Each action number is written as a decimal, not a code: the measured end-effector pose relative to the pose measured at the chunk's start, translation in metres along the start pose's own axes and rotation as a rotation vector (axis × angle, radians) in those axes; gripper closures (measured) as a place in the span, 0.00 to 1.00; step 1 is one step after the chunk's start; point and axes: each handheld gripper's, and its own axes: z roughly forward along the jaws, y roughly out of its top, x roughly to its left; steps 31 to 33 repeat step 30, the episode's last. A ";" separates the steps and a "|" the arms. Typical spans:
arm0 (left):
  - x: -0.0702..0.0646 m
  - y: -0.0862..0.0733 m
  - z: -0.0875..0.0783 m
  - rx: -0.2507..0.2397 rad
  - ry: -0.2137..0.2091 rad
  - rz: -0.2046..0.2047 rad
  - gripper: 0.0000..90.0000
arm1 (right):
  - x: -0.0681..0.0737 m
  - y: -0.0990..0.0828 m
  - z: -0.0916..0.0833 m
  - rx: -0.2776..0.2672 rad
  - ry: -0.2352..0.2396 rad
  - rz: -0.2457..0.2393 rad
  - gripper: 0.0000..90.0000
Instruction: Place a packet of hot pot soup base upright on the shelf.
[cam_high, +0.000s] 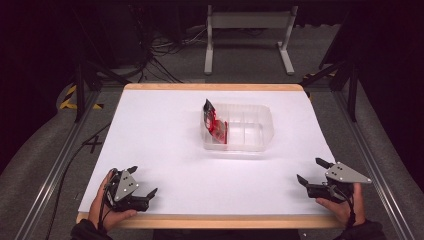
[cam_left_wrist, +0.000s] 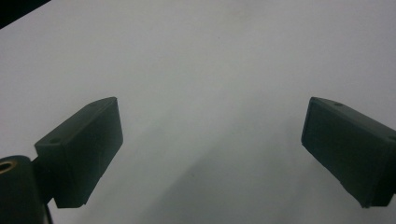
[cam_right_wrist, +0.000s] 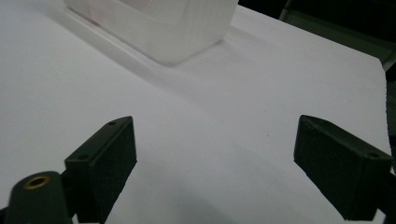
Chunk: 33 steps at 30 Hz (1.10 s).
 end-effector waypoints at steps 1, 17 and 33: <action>0.000 0.000 0.000 -0.001 0.000 0.000 0.07 | 0.000 -0.001 -0.001 -0.001 -0.001 0.003 0.15; 0.000 0.001 0.000 0.000 0.004 0.010 0.07 | 0.000 -0.001 -0.004 -0.005 -0.029 -0.027 0.15; 0.001 0.001 0.001 0.002 0.001 0.010 0.07 | -0.001 0.000 -0.005 -0.008 -0.039 -0.021 0.15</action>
